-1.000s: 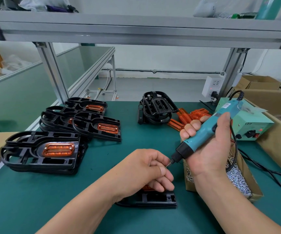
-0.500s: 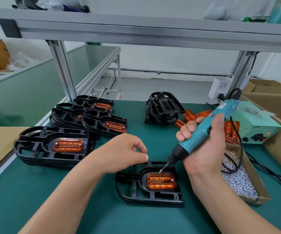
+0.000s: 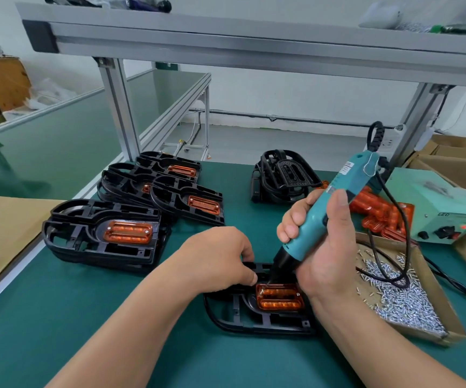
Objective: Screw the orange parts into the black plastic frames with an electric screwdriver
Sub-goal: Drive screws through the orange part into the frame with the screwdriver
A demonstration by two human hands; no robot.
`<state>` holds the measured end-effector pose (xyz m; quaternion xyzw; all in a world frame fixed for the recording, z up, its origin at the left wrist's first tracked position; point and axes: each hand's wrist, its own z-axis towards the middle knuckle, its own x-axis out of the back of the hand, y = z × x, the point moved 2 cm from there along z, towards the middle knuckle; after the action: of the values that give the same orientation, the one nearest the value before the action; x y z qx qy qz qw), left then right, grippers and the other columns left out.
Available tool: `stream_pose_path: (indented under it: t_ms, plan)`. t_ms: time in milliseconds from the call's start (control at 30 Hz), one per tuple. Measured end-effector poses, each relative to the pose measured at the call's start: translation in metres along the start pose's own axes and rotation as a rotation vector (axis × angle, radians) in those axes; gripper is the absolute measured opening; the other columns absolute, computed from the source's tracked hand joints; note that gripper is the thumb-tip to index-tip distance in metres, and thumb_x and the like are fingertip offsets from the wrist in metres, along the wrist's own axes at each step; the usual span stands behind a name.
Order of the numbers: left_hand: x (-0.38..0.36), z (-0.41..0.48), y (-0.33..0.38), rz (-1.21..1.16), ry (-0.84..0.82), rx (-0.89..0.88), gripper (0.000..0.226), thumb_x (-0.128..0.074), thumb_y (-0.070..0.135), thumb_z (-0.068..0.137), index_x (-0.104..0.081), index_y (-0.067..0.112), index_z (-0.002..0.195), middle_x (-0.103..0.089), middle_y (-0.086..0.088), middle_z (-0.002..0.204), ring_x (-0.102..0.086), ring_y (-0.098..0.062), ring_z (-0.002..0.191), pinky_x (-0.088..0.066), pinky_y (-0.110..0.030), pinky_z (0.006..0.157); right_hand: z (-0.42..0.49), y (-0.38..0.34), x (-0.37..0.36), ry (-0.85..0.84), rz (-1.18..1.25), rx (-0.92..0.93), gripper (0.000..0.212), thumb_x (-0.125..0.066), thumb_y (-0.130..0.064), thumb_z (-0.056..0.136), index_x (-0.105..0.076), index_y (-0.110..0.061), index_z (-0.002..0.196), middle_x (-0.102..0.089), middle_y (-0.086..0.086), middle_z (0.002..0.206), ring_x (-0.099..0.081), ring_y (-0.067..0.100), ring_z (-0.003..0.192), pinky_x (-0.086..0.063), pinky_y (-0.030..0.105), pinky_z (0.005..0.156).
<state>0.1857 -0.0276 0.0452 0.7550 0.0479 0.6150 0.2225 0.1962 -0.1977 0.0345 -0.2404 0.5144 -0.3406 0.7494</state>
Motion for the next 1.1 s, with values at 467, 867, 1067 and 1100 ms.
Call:
stream_pose_path:
  t_ms: [467,867,1067,1100]
  plan:
    - [-0.004,-0.003,0.006,0.009,0.033,0.024,0.029,-0.081,0.045,0.082,-0.062,0.023,0.084,-0.059,0.008,0.075,-0.059,-0.013,0.072,-0.046,-0.029,0.063,-0.010,0.000,-0.024,-0.248,-0.178,0.040,0.054,-0.074,-0.060,0.095,-0.053,-0.011,0.106,-0.052,0.009,0.078,-0.050,0.023,0.058,-0.045,0.034,0.059]
    - [-0.005,-0.002,0.009,0.041,0.045,0.075,0.040,-0.078,0.043,0.083,-0.049,0.023,0.065,-0.051,0.005,0.060,-0.049,-0.011,0.056,-0.034,-0.029,0.052,-0.012,0.001,-0.032,-0.279,-0.310,0.058,0.057,-0.067,-0.063,0.098,-0.049,-0.009,0.102,-0.053,0.005,0.078,-0.049,0.022,0.059,-0.045,0.032,0.058]
    - [-0.009,0.000,0.011,0.072,0.058,0.077,0.022,-0.068,0.037,0.083,-0.057,0.020,0.075,-0.062,0.003,0.071,-0.061,-0.016,0.067,-0.047,-0.030,0.057,-0.015,0.006,-0.036,-0.321,-0.309,0.018,0.062,-0.071,-0.067,0.094,-0.049,-0.009,0.097,-0.049,0.009,0.073,-0.044,0.024,0.054,-0.043,0.032,0.056]
    - [-0.009,0.000,0.012,0.075,0.063,0.082,0.021,-0.067,0.036,0.083,-0.056,0.021,0.074,-0.062,0.003,0.071,-0.060,-0.016,0.065,-0.046,-0.029,0.056,-0.014,0.007,-0.036,-0.325,-0.303,0.007,0.063,-0.072,-0.067,0.093,-0.048,-0.009,0.095,-0.048,0.009,0.073,-0.044,0.024,0.053,-0.042,0.031,0.056]
